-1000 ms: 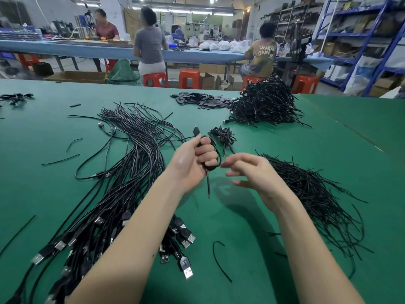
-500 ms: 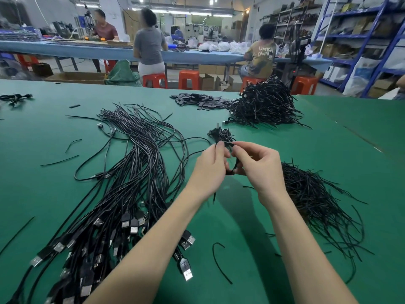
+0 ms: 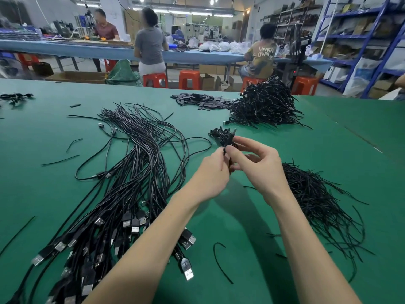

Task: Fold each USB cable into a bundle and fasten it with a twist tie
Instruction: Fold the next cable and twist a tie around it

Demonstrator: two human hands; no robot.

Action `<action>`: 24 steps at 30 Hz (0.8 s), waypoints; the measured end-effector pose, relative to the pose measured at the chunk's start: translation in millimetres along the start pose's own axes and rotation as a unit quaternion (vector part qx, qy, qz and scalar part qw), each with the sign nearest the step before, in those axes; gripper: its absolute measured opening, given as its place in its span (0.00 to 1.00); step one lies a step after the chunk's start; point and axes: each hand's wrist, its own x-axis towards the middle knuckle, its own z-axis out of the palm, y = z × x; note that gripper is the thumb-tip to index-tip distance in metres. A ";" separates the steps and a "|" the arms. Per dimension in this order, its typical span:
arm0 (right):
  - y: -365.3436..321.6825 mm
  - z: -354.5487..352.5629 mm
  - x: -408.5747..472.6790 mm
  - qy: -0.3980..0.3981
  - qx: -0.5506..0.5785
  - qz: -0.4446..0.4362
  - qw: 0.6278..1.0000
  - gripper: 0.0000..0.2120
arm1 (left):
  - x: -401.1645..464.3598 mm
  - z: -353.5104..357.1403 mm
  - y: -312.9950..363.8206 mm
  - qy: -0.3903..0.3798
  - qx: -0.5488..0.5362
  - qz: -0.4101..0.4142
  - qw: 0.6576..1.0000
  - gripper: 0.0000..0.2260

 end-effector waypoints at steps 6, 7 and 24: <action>1.6 2.5 -0.6 0.086 -0.018 0.026 0.996 0.05 | -2.0 3.2 3.4 -0.059 0.077 0.034 0.995 0.11; 1.5 0.8 0.6 0.090 0.004 0.032 0.995 0.04 | -3.2 4.4 5.4 -0.059 0.044 0.040 0.997 0.09; 20.3 -42.1 -1.1 -0.066 -0.499 0.202 0.840 0.05 | 7.9 -1.1 -13.9 0.083 -0.260 -0.081 0.958 0.09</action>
